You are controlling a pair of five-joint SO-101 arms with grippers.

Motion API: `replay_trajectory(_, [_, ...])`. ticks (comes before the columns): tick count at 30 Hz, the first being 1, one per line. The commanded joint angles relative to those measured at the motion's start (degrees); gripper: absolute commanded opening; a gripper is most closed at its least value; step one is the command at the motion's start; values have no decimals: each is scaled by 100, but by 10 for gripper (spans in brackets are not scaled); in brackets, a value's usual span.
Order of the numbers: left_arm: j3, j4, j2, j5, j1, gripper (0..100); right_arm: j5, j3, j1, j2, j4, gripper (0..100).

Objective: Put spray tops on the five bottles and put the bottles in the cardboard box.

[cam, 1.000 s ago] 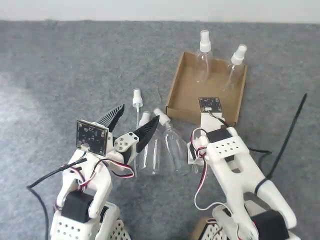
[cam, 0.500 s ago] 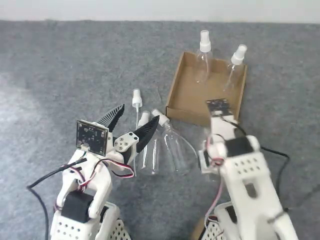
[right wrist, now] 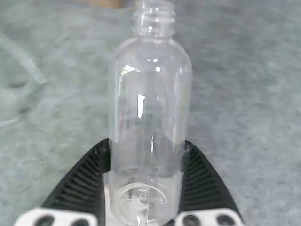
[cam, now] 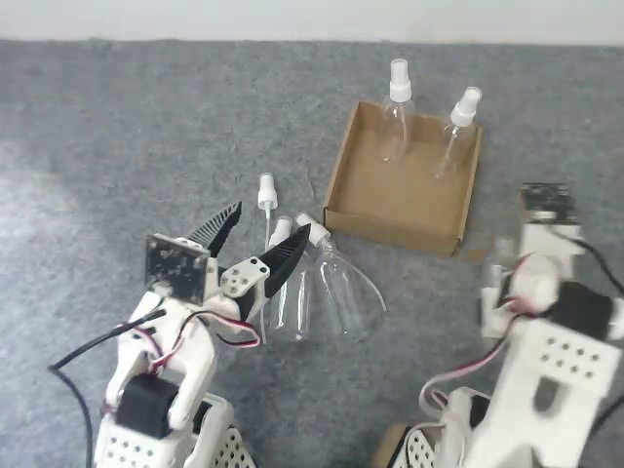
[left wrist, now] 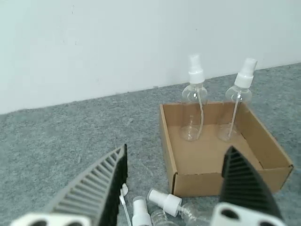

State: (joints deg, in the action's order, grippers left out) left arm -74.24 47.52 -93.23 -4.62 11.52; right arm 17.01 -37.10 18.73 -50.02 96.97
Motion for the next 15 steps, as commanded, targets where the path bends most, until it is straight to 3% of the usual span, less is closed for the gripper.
replay_trajectory(1, [910, 510, 308, 26, -35, 301, 598, 316, 1288, 954, -1015, 6])
replay_trajectory(8, [1745, 123, 3121, 255, -738, 301, 985, 343, 2062, 3011, -2712, 6])
replay_trajectory(12, [2677, 44, 4949, 264, -1143, 301, 1002, 343, 2158, 3934, -3723, 6])
replay_trajectory(15, [3433, 44, 6286, 237, -1301, 301, 1451, 343, 2132, 4365, -4022, 6])
